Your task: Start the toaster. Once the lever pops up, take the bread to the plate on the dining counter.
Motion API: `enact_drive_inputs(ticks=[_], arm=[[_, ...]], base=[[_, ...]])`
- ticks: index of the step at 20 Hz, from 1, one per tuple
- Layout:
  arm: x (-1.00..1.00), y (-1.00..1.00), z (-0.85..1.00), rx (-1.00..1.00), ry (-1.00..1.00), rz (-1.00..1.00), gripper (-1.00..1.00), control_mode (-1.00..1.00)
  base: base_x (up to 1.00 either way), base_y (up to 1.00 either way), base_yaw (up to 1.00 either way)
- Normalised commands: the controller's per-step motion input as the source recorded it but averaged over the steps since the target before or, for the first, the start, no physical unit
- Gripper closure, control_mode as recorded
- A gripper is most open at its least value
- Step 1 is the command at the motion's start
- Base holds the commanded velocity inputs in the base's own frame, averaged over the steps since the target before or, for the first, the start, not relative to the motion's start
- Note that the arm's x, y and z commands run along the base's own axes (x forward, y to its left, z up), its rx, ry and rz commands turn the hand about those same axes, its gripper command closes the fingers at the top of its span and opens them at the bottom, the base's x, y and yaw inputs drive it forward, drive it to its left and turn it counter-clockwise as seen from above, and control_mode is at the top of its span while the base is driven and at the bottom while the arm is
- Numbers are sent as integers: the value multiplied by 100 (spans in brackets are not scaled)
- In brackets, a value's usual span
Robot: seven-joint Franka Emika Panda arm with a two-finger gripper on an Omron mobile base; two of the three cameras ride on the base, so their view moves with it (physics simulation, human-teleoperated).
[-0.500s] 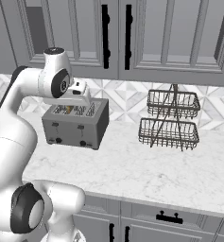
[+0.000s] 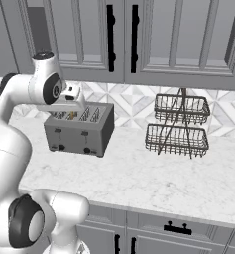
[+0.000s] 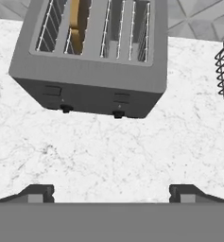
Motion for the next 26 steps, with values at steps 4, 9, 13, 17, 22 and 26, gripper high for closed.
enact_drive_inputs(ticks=[4, 9, 13, 17, 22, 26], arm=[[0, 52, -11, 0, -11, -3, -100, -100], [10, 51, -5, 0, -9, -7, -100, -100], [12, 33, -4, 0, -8, -7, -100, -100], [21, 28, -14, 0, -3, -7, -100, -100], [17, 3, -47, 0, 0, -4, -100, -100], [12, 0, -67, 0, -1, -1, -100, -100]], base=[[0, 0, 0], [0, 0, 0], [0, 0, 0], [0, 0, 0], [0, 0, 0], [0, 0, 0]])
